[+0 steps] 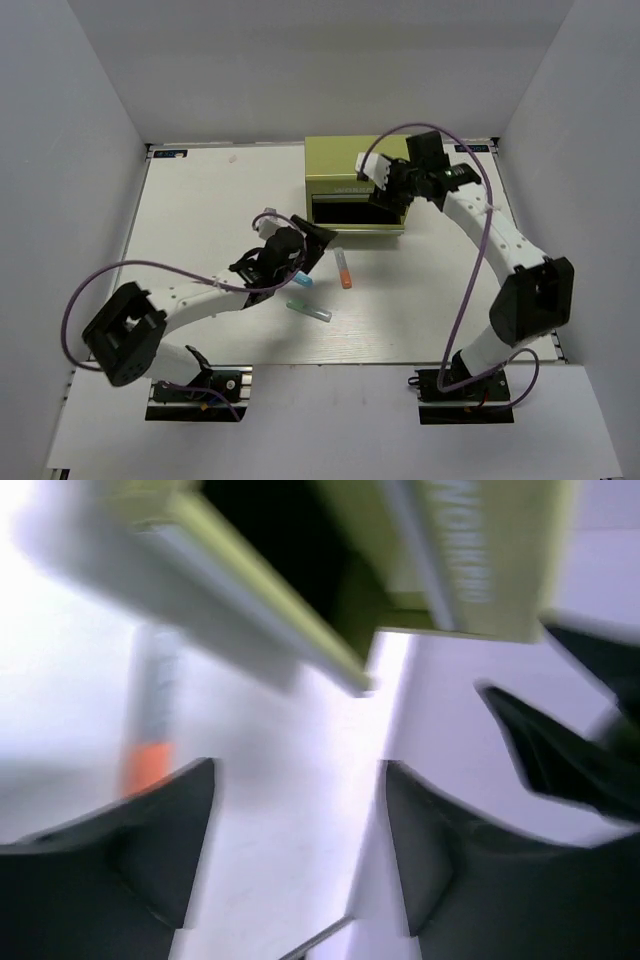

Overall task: Sort the stationery into containers
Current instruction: Pick up the pen from the center of the board.

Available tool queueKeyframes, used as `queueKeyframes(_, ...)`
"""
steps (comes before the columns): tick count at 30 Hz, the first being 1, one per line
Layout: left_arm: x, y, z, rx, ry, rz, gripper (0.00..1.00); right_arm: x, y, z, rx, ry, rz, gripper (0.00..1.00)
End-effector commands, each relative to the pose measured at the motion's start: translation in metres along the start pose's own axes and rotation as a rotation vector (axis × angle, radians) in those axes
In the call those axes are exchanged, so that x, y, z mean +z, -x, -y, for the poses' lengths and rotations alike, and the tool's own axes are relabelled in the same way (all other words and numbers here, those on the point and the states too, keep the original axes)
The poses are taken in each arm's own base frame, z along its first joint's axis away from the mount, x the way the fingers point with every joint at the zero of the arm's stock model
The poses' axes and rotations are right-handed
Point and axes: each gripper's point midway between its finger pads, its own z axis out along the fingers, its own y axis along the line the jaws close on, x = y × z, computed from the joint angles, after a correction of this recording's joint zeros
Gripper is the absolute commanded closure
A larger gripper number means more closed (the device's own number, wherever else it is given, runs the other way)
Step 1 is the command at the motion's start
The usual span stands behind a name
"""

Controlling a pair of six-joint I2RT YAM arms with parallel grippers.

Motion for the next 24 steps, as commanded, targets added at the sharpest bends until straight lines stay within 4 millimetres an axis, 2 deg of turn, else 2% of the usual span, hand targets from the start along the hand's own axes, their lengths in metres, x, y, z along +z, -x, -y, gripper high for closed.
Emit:
queueKeyframes(1,-0.036,0.014,-0.083,0.171,0.363,-0.013,0.33,-0.02,0.014,-0.06,0.101,0.158,0.104,0.46)
queueKeyframes(3,-0.055,0.025,-0.094,0.208,0.426,0.006,0.47,-0.017,0.008,-0.102,0.169,0.259,0.102,0.61)
queueKeyframes(4,-0.06,0.031,-0.098,0.226,0.437,0.033,0.57,-0.018,0.014,-0.126,0.196,0.312,0.121,0.73)
queueKeyframes(6,-0.069,0.043,-0.1,0.237,0.444,0.081,0.64,-0.014,0.012,-0.148,0.241,0.352,0.119,0.77)
queueKeyframes(7,-0.077,0.049,-0.099,0.245,0.436,0.096,0.64,-0.011,0.018,-0.162,0.237,0.376,0.12,0.8)
queueKeyframes(8,-0.08,0.055,-0.096,0.248,0.432,0.126,0.64,-0.006,0.013,-0.173,0.304,0.384,0.106,0.8)
queueKeyframes(9,-0.083,0.058,-0.097,0.252,0.437,0.134,0.63,-0.004,0.013,-0.177,0.323,0.386,0.1,0.8)
queueKeyframes(10,-0.087,0.061,-0.094,0.26,0.429,0.143,0.51,-0.001,0.017,-0.185,0.329,0.398,0.098,0.78)
queueKeyframes(11,-0.088,0.061,-0.097,0.264,0.439,0.141,0.44,0.004,0.013,-0.185,0.347,0.371,0.085,0.72)
queueKeyframes(13,-0.093,0.064,-0.1,0.28,0.451,0.147,0.37,0.014,0.018,-0.192,0.426,0.355,0.082,0.67)
queueKeyframes(16,-0.098,0.065,-0.104,0.29,0.472,0.143,0.34,0.029,0.016,-0.19,0.596,0.277,0.034,0.66)
queueKeyframes(17,-0.099,0.066,-0.102,0.285,0.461,0.145,0.34,0.035,0.008,-0.188,0.615,0.225,-0.006,0.67)
queueKeyframes(18,-0.102,0.067,-0.101,0.284,0.46,0.145,0.34,0.04,0.013,-0.184,0.638,0.194,0.015,0.66)
queueKeyframes(20,-0.105,0.067,-0.104,0.287,0.465,0.144,0.34,0.047,0.012,-0.192,0.712,0.167,-0.013,0.58)
queueKeyframes(21,-0.106,0.068,-0.102,0.282,0.454,0.147,0.34,0.051,0.018,-0.188,0.748,0.146,0.015,0.53)
queueKeyframes(22,-0.106,0.068,-0.102,0.282,0.454,0.147,0.34,0.055,0.021,-0.192,0.75,0.134,0.01,0.44)
queueKeyframes(24,-0.108,0.066,-0.104,0.291,0.453,0.132,0.32,0.065,0.023,-0.198,0.79,0.141,0.001,0.41)
